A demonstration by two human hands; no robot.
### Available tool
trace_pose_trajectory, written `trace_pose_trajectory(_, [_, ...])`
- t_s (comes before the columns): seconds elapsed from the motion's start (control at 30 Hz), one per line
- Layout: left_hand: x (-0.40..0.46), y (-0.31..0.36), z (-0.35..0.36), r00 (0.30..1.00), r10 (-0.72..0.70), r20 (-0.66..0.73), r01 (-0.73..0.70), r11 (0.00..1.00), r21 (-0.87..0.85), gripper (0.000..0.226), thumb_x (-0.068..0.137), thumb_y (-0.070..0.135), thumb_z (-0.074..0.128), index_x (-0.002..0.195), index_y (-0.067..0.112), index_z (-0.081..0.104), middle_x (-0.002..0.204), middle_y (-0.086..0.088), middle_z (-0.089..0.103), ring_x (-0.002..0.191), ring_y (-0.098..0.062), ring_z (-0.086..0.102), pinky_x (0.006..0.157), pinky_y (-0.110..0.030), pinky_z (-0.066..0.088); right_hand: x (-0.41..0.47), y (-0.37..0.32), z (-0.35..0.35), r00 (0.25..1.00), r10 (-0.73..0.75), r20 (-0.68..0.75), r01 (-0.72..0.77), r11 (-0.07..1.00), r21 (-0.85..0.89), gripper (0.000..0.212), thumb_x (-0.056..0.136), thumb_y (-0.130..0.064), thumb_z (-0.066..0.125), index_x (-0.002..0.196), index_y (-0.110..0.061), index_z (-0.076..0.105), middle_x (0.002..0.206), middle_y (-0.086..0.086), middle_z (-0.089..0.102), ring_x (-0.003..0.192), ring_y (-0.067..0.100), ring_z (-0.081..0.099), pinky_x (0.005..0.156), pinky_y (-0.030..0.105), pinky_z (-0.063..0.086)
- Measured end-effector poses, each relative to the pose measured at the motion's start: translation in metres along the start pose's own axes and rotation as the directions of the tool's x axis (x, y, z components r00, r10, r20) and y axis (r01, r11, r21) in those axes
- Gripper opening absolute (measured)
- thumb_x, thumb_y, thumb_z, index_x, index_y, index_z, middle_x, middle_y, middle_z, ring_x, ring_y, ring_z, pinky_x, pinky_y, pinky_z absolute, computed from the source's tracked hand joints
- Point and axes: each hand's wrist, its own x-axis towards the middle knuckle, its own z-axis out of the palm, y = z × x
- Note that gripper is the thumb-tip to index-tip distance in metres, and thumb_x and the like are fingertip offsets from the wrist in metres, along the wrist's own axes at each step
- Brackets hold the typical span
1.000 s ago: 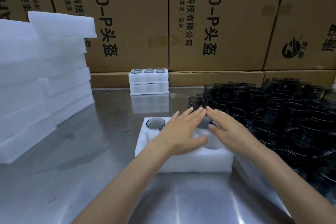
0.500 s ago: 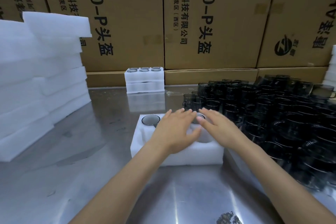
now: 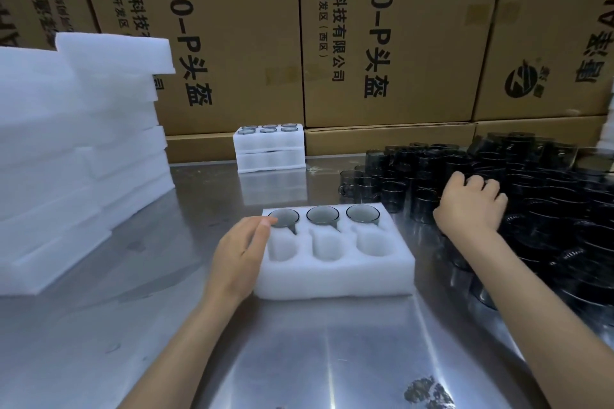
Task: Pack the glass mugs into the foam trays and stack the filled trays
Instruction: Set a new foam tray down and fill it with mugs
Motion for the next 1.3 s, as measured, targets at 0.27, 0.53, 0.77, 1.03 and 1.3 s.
trace_pose_trajectory(0.27, [0.0, 0.0, -0.003, 0.999, 0.027, -0.035, -0.028, 0.998, -0.048, 0.027, 0.09, 0.04, 0.037, 0.096, 0.041, 0.064, 0.104, 0.022, 0.064, 0.103, 0.007, 0.055, 0.085, -0.009, 0.038, -0.011, -0.002, -0.012, 0.937, -0.193, -0.292, 0.254, 0.949, 0.189, 0.052, 0.087, -0.006, 0.059, 0.136, -0.014, 0.045, 0.115, 0.012, 0.06, 0.111, 0.034, 0.048, 0.093, 0.045, 0.036])
trace_pose_trajectory(0.53, [-0.011, 0.021, 0.003, 0.979, 0.204, -0.021, -0.203, 0.978, 0.042, 0.06, 0.072, 0.058, 0.064, 0.126, 0.035, 0.049, 0.121, 0.024, 0.052, 0.113, 0.002, 0.05, 0.092, -0.011, 0.039, -0.084, -0.07, -0.041, 0.756, -0.53, -0.383, 0.632, 0.443, 0.636, 0.045, 0.082, -0.005, 0.066, 0.125, -0.018, 0.058, 0.098, 0.0, 0.064, 0.094, 0.021, 0.058, 0.087, 0.034, 0.044])
trace_pose_trajectory(0.77, [-0.011, 0.023, 0.0, 0.995, 0.074, -0.061, -0.081, 0.989, -0.125, 0.041, 0.07, 0.036, 0.081, 0.105, 0.029, 0.06, 0.102, 0.013, 0.065, 0.1, -0.001, 0.059, 0.087, -0.019, 0.046, -0.112, -0.11, -0.033, 0.77, -0.601, -0.214, 0.416, 0.219, 0.882, 0.033, 0.084, -0.014, 0.066, 0.112, -0.032, 0.064, 0.09, -0.018, 0.063, 0.095, -0.001, 0.055, 0.083, 0.009, 0.039])
trace_pose_trajectory(1.03, [-0.007, 0.024, -0.021, 0.946, 0.014, 0.324, 0.143, 0.879, -0.455, 0.042, 0.087, 0.033, 0.058, 0.124, 0.013, 0.059, 0.119, 0.003, 0.067, 0.116, -0.007, 0.058, 0.091, -0.011, 0.042, -0.1, -0.096, -0.02, 0.635, -0.77, 0.065, -0.05, 0.042, 0.998, 0.044, 0.089, -0.021, 0.063, 0.131, -0.029, 0.052, 0.118, -0.01, 0.062, 0.098, -0.004, 0.061, 0.078, 0.015, 0.05])
trace_pose_trajectory(1.3, [-0.006, 0.022, -0.02, 0.953, -0.269, 0.139, 0.303, 0.85, -0.431, 0.03, 0.091, 0.05, 0.037, 0.112, 0.038, 0.055, 0.121, 0.018, 0.059, 0.121, 0.003, 0.047, 0.097, -0.02, 0.029, -0.128, -0.12, 0.004, 0.771, -0.611, -0.179, 0.477, 0.368, 0.798, 0.062, 0.071, -0.045, 0.077, 0.126, -0.035, 0.05, 0.107, -0.015, 0.047, 0.102, 0.002, 0.05, 0.087, 0.023, 0.044])
